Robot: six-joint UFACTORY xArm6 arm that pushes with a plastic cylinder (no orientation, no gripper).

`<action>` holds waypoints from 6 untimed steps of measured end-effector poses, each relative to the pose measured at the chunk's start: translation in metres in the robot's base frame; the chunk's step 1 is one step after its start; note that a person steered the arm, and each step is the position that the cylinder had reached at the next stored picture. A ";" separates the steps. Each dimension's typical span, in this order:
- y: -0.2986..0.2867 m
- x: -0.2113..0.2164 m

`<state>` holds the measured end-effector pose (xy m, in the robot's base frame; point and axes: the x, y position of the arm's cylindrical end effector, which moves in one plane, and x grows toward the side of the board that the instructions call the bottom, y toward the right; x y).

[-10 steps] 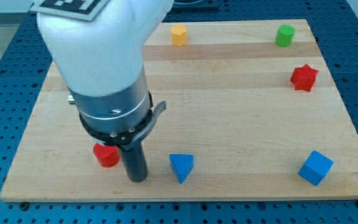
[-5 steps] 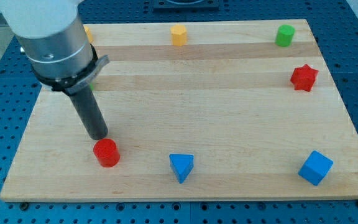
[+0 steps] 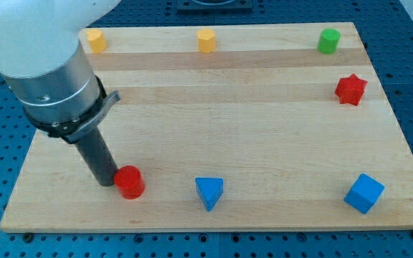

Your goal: Move the red circle into the left of triangle

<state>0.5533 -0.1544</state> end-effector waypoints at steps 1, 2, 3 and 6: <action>0.038 0.000; 0.082 0.000; 0.083 0.000; 0.047 -0.023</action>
<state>0.5302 -0.1072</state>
